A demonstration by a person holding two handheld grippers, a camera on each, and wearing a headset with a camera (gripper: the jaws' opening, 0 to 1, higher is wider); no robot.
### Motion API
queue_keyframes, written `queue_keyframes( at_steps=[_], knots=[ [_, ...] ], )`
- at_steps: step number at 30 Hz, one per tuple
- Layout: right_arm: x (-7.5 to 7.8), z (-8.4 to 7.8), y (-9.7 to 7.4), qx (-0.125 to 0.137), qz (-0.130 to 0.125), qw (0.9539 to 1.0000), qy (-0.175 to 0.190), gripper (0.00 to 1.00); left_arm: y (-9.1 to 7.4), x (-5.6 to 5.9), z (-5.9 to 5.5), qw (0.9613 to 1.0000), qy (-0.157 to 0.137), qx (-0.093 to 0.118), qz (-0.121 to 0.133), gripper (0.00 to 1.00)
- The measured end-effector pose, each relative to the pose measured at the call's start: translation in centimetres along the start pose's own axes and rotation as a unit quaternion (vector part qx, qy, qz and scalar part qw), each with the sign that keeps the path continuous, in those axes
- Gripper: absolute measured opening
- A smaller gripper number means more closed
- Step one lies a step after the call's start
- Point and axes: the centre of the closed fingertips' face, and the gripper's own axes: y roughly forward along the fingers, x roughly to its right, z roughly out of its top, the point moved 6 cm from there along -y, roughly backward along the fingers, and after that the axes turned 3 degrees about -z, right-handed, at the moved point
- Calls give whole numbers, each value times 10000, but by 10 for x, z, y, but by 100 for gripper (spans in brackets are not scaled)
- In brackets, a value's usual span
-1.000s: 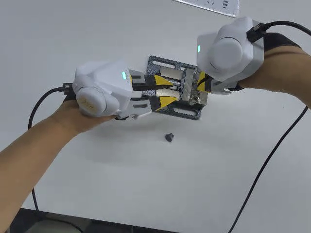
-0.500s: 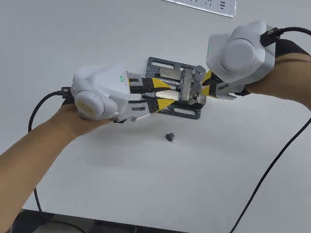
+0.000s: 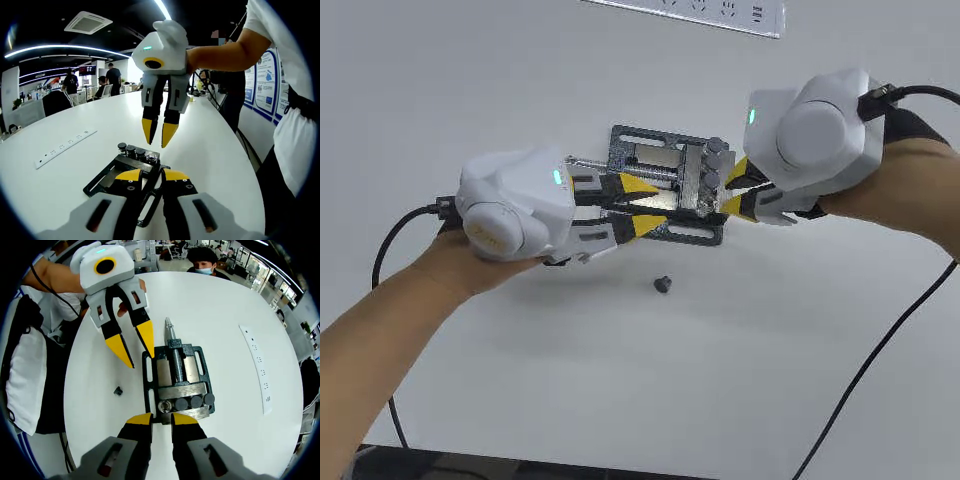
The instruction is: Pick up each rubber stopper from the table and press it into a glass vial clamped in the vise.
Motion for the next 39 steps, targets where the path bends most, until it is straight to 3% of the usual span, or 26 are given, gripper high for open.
queue_keyframes(
  at_steps=[5,10,23,39],
  knots=[
    [-15,1,-1,385,-25,9988,317,16,-2,5,-4,10000,-14,-81,-36,11],
    [-34,-1,-1,568,-81,9972,470,17,-3,11,-7,9998,-37,-149,-87,12],
    [-59,-4,3,813,-258,9930,821,20,-4,23,-12,9991,52,-246,-341,13],
    [-85,-9,22,1046,-460,9870,1129,22,-9,43,-30,9966,64,-484,-671,18]
  ],
)
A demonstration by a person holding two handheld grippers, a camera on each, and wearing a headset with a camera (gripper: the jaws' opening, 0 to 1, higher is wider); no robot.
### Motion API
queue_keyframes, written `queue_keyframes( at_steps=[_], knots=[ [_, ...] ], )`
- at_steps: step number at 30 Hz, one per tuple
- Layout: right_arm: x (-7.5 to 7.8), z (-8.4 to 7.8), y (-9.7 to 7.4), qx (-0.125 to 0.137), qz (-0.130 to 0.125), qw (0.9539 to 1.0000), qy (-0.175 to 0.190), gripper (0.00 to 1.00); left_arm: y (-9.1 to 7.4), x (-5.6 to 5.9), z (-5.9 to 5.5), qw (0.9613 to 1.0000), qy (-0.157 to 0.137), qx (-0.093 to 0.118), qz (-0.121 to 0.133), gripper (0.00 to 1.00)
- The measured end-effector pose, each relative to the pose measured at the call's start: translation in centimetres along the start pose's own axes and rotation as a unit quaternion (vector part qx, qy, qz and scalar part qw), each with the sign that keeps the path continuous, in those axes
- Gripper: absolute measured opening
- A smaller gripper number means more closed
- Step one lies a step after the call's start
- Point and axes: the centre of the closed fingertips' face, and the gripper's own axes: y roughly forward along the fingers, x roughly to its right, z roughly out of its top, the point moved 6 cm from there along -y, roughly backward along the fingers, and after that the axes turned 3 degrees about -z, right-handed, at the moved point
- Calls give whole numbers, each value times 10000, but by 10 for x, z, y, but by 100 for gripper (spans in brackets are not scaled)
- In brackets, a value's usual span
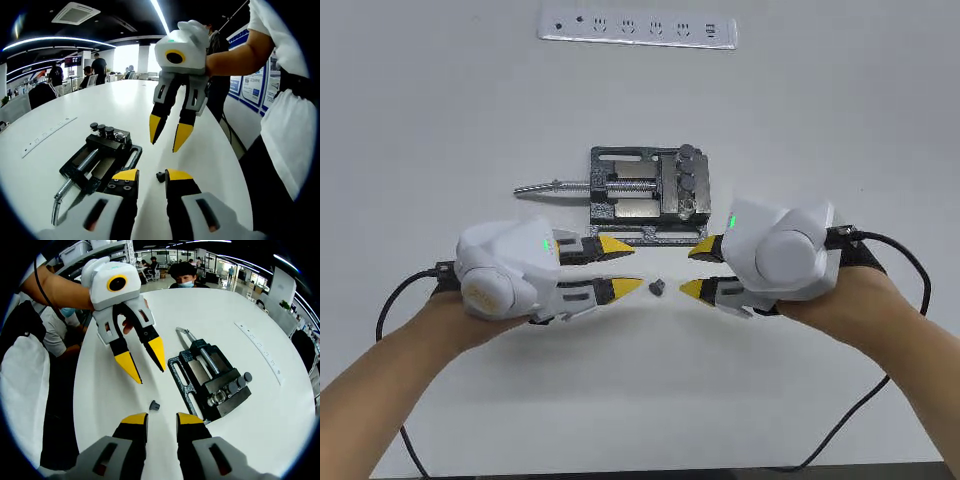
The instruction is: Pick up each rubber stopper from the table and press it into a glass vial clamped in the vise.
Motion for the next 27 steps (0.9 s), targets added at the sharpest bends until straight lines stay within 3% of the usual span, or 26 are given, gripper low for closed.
queue_keyframes(
  at_steps=[15,27],
  knots=[
    [-12,-4,10,10,14,10000,12,22,-9,4,2,10000,-49,25,71,18],
    [-18,-4,15,-34,-86,9999,-43,20,-14,9,-3,10000,-34,18,84,18]
  ],
)
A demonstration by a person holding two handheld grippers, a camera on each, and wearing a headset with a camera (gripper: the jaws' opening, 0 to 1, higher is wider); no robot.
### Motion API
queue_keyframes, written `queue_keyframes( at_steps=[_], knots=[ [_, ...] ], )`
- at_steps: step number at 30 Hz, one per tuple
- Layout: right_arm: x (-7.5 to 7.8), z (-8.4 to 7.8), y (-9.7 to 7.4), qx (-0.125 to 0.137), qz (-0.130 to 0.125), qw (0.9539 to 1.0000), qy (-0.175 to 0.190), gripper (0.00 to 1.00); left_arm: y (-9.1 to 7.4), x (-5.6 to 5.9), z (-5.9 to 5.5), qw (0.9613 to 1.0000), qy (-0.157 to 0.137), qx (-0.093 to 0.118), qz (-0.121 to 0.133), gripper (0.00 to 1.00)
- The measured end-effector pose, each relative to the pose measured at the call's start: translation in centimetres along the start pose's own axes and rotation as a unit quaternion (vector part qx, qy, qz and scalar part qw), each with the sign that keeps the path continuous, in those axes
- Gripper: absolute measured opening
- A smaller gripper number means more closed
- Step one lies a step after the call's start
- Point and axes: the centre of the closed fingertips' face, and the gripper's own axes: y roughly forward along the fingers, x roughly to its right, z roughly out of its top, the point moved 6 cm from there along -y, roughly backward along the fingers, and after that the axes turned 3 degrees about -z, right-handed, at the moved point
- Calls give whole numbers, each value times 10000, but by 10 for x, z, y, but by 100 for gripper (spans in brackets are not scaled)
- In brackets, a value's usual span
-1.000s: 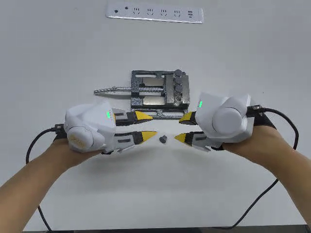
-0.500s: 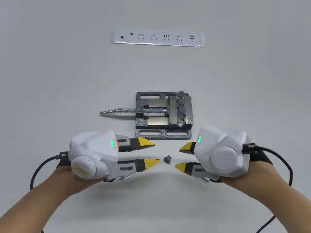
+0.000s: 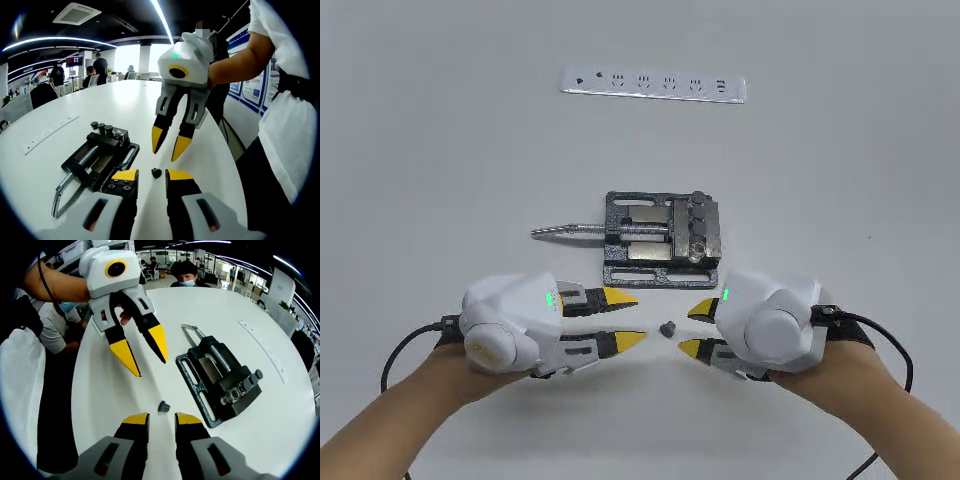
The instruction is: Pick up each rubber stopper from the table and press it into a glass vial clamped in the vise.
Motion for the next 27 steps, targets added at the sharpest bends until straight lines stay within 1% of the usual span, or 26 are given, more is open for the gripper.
queue_keyframes(
  at_steps=[3,8,12,18,27],
  knots=[
    [0,0,1,-13,-96,9999,-59,18,-1,1,-1,10000,-12,-2,13,18],
    [0,1,5,63,-134,9999,31,16,-1,2,-4,10000,-20,-2,6,18],
    [-3,2,10,71,-143,9999,-1,12,-1,4,-6,10000,-45,22,7,18],
    [-4,1,20,46,-127,9998,159,11,-2,7,-7,10000,-64,38,12,18],
    [-1,1,25,11,-248,9994,244,8,-5,9,-14,9999,-115,33,17,18]
  ],
)
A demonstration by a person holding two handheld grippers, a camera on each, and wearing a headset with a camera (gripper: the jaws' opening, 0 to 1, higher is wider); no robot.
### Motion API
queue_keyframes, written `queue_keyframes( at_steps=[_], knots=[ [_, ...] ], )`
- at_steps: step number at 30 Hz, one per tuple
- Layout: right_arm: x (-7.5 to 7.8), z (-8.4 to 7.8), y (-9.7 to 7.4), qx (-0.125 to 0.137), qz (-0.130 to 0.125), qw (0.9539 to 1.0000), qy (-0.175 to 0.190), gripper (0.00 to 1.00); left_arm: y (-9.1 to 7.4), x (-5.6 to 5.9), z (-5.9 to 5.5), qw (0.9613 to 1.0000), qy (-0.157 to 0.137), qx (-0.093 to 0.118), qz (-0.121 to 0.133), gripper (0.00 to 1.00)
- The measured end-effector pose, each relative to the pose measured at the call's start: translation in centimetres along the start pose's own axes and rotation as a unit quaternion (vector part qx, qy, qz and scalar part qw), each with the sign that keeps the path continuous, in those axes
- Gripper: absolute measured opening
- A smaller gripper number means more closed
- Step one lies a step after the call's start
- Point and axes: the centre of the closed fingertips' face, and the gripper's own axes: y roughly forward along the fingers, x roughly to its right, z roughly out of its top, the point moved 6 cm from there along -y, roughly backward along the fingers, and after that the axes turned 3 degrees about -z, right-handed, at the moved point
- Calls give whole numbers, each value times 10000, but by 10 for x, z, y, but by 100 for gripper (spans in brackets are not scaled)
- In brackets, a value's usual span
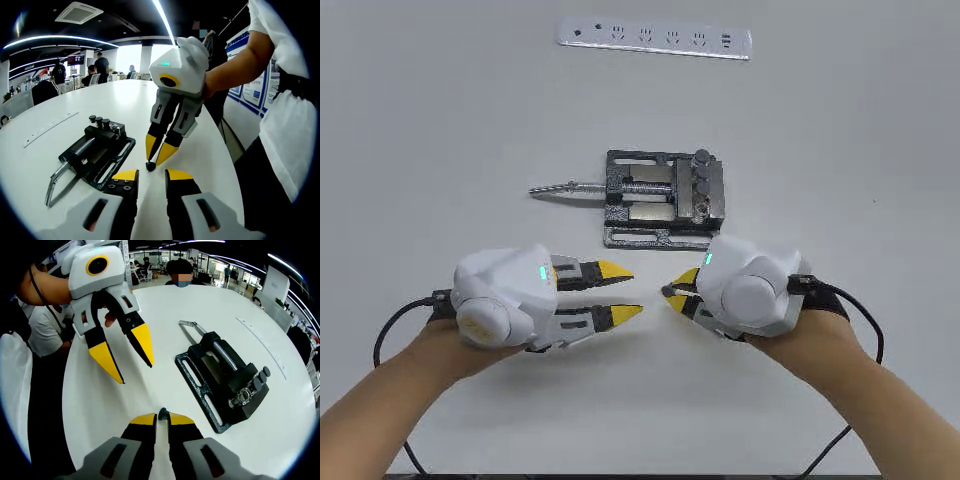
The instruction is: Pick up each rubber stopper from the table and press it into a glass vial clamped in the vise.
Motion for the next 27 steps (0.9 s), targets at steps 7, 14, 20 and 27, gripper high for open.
queue_keyframes(
  at_steps=[7,14,20,27],
  knots=[
    [0,-2,4,-56,-8,10000,-77,7,-1,0,-3,10000,-31,-6,17,18],
    [1,-3,4,-19,40,9999,-155,5,3,-2,-4,10000,-74,-24,2,18],
    [1,-4,2,-42,115,9994,-329,4,7,-4,-5,9999,-85,-44,-35,18],
    [1,-3,-3,57,425,9951,-894,4,9,-4,-5,9999,-91,-72,-52,18]
  ],
)
